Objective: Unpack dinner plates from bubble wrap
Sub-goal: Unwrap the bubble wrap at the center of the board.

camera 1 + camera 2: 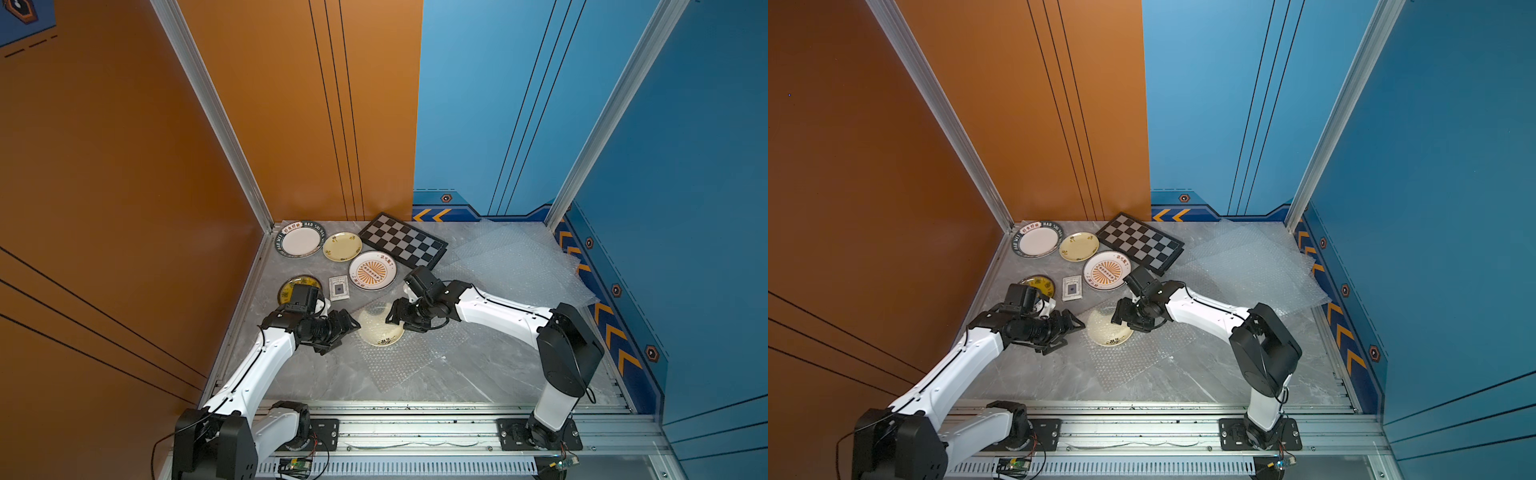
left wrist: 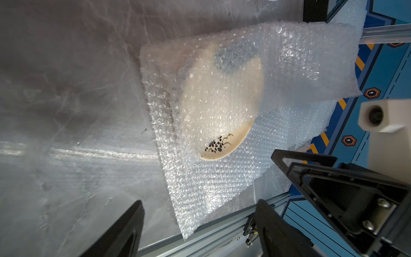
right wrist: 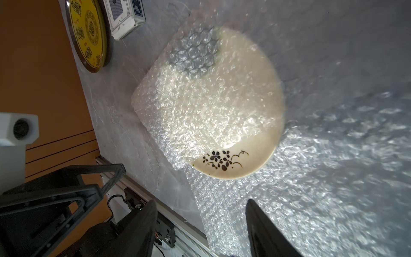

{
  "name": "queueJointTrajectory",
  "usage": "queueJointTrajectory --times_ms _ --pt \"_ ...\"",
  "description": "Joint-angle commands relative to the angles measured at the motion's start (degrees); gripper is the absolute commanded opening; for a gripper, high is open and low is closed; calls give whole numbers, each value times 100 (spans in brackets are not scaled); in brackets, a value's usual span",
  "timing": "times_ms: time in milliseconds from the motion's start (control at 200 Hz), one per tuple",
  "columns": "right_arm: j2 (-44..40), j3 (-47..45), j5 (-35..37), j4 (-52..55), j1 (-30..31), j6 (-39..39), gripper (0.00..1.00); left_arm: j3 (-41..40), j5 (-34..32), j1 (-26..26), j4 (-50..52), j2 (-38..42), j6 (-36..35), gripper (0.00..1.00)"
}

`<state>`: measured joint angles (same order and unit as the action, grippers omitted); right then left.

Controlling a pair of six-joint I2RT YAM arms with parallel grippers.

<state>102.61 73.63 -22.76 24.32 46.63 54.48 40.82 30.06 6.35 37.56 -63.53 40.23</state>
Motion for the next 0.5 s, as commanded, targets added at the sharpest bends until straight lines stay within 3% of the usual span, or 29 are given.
queueJointTrajectory --times_ms 0,496 --pt "155 -43 -232 -228 64 -15 64 -27 162 -93 147 -70 -142 80" --pt "140 -607 -190 -558 216 -117 60 10 206 -155 148 -439 -224 80"
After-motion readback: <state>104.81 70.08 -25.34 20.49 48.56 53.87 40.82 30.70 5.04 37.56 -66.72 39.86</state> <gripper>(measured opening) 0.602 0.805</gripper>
